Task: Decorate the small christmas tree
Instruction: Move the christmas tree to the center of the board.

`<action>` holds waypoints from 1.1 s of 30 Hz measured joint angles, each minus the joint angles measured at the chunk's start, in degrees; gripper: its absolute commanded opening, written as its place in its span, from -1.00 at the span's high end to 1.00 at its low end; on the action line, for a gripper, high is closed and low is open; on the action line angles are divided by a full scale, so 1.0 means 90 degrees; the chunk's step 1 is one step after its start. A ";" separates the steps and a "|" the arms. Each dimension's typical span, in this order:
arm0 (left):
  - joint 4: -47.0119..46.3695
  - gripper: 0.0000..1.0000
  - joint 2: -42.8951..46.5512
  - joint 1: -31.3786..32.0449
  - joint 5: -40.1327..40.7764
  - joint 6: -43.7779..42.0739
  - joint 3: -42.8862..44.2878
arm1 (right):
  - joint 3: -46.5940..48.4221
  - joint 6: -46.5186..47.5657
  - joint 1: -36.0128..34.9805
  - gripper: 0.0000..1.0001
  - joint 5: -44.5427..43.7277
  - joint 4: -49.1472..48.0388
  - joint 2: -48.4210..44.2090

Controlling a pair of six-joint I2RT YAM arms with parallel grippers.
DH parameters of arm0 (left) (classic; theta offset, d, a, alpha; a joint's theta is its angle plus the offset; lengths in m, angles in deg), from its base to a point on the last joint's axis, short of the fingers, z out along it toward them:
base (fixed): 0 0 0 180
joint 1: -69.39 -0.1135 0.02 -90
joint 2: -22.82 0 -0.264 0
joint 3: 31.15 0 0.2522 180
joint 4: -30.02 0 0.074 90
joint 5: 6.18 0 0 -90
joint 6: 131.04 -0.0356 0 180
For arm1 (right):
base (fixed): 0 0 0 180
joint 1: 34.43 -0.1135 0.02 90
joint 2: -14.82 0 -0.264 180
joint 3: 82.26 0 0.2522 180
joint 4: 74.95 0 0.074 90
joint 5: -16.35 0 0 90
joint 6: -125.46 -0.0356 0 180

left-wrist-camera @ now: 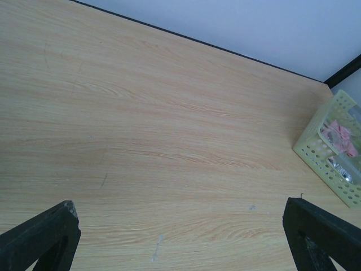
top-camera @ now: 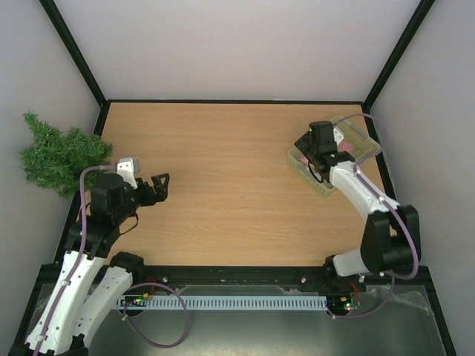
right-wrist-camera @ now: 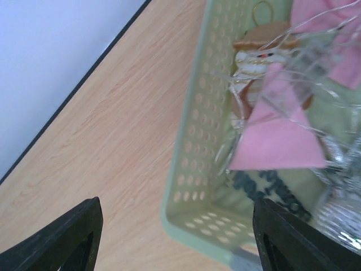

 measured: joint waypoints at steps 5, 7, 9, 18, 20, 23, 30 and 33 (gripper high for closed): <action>0.0005 -0.99 -0.0024 0.0000 0.0039 0.0007 0.0000 | 0.0566 -0.0284 0.0000 -0.40 0.0160 -0.0250 0.1202; 0.0005 -0.99 -0.0022 0.0000 0.0058 0.0015 0.0000 | 0.0838 -0.0308 0.0000 -0.35 0.0231 -0.0277 0.1683; 0.0005 -0.99 -0.0022 0.0000 0.0080 0.0022 0.0000 | 0.1059 -0.0294 0.0000 -0.28 0.0287 -0.0270 0.2103; 0.0007 -0.99 -0.0019 0.0000 0.0090 0.0027 0.0000 | 0.1173 0.0308 0.0000 0.08 0.0529 -0.0107 0.2800; 0.0007 -0.99 -0.0029 0.0000 0.0100 0.0027 0.0000 | 0.0940 0.0537 0.0000 0.12 0.0614 -0.0168 0.2642; 0.0017 -0.99 -0.0058 0.0000 0.0168 0.0034 0.0010 | 0.0379 0.0882 -0.0017 0.16 0.0682 -0.0221 0.2195; 0.0282 -0.99 -0.0389 0.0000 0.0695 0.0136 0.0576 | -0.1197 0.1632 -0.0131 0.11 0.0665 0.0189 0.0848; 0.0362 -0.99 -0.0682 0.0000 0.1144 0.0087 0.1090 | -0.1600 0.1848 -0.0153 0.12 0.0709 0.0491 0.0321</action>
